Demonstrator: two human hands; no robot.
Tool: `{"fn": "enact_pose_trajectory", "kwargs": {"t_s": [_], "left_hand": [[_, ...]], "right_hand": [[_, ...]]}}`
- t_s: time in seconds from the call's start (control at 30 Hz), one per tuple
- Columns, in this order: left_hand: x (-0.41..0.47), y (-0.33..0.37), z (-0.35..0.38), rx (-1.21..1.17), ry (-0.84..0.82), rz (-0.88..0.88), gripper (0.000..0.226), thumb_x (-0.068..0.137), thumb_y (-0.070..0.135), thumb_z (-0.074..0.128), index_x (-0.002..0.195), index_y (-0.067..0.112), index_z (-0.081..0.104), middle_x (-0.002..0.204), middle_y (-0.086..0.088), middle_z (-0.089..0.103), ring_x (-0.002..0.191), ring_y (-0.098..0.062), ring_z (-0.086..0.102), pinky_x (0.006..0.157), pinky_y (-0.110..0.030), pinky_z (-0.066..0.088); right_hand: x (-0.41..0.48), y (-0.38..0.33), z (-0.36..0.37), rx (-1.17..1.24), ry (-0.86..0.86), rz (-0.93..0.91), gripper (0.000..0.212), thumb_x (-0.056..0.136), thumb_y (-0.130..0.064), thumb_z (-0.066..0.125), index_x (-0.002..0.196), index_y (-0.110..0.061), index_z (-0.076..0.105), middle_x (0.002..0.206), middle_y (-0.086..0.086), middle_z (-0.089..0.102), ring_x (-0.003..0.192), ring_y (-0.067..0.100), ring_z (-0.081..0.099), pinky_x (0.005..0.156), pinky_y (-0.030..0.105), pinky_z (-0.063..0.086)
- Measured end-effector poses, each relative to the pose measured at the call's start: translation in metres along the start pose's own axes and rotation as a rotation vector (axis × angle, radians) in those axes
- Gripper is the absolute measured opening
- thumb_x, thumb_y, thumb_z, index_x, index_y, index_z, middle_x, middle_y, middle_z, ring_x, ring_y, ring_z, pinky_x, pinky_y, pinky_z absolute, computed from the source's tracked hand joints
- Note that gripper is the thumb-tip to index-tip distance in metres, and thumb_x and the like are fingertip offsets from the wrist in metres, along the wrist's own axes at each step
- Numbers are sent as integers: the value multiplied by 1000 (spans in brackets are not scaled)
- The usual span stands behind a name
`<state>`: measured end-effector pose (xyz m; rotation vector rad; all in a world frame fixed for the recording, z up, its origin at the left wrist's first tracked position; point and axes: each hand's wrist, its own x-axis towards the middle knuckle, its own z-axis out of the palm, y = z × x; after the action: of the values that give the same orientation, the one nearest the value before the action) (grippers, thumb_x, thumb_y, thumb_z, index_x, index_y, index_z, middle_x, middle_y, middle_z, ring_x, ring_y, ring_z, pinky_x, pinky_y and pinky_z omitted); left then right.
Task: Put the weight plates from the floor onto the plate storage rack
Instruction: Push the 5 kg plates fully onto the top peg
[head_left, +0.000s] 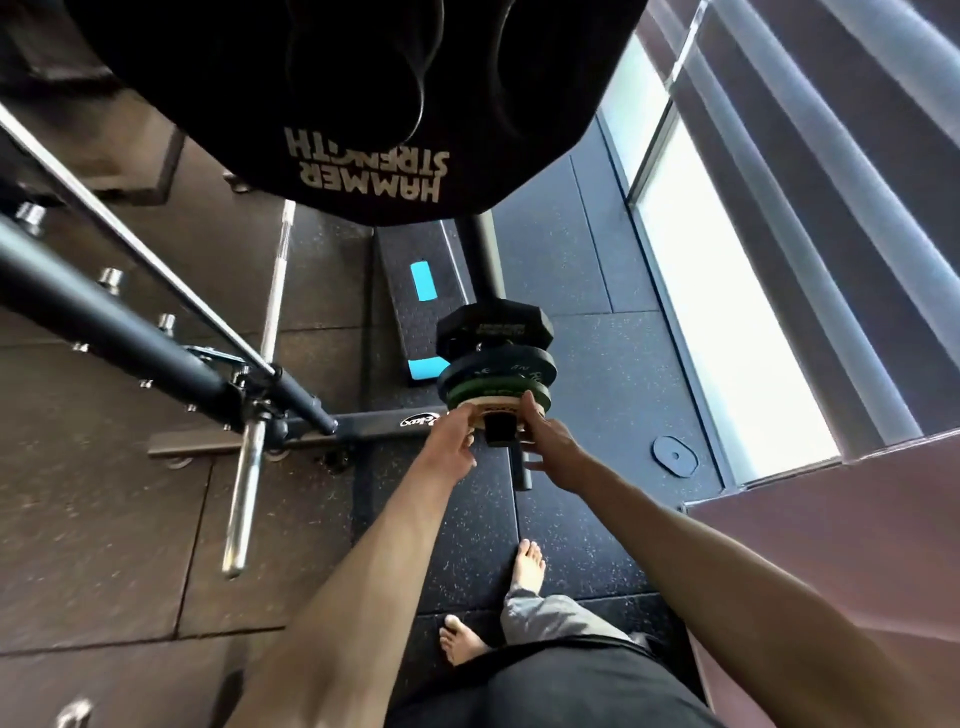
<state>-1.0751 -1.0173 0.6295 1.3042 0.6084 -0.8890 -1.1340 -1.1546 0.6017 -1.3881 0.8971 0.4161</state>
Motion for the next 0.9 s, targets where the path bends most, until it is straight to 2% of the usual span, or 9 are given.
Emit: {"fn": "enact_pose_trajectory", "kwargs": {"t_s": [0.07,0.17,0.27,0.37,0.43,0.6,0.7,0.8,0.9], "left_hand": [[-1,6,6,-52,4,-1,35,96,21,52,127,6,57,101,-3,63,86,-12,57,96,-36,40],[-3,16,13,-98,21,5,40,96,18,52,134,4,53,129,-22,59,114,-27,60,67,-31,49],[-5,24,18,-99,36,7,37,98,17,48,133,7,52,105,-17,65,97,-22,61,71,-30,44],[0,31,24,-109,63,18,17,98,15,45,106,11,60,77,-5,58,71,-16,56,61,-30,43],[1,33,28,-122,82,23,20,97,14,45,102,8,63,77,-8,62,69,-18,60,60,-29,48],[7,37,35,-175,107,23,35,92,8,45,121,1,63,112,-18,69,98,-31,67,78,-39,57],[8,45,38,-131,131,34,20,96,12,47,104,7,65,92,-12,68,80,-25,65,66,-33,52],[11,57,39,-44,123,30,16,98,12,48,88,11,61,80,-7,62,71,-18,58,59,-30,39],[20,66,41,-32,125,52,19,97,10,49,83,9,62,80,-7,63,71,-18,59,63,-31,46]], "right_hand": [[9,-1,3,0,39,-32,105,57,-98,43,128,-21,57,123,9,65,113,29,62,90,49,53],[-1,-14,6,-69,66,-125,76,87,-78,37,122,-15,61,117,20,66,113,36,61,90,52,52],[1,-24,4,-113,94,-202,63,99,-61,35,119,-9,64,110,17,69,106,30,65,92,45,51],[11,-26,1,-202,107,-223,64,99,-60,35,114,-7,67,102,13,70,96,26,66,92,44,51],[15,-26,-2,-248,106,-220,64,100,-59,36,105,-4,69,94,13,69,88,25,64,87,42,51],[20,-27,-6,-305,102,-205,59,100,-59,34,86,-10,64,83,9,63,78,21,57,75,32,42],[28,-37,-5,-302,113,-211,60,99,-60,34,79,-10,61,76,9,60,74,22,56,72,33,44],[44,-49,-6,-331,95,-174,80,88,-79,28,96,-9,67,95,16,67,92,30,64,86,41,51],[52,-64,-11,-410,70,-154,82,88,-80,23,105,-11,65,106,14,64,100,28,60,95,41,46]]}}
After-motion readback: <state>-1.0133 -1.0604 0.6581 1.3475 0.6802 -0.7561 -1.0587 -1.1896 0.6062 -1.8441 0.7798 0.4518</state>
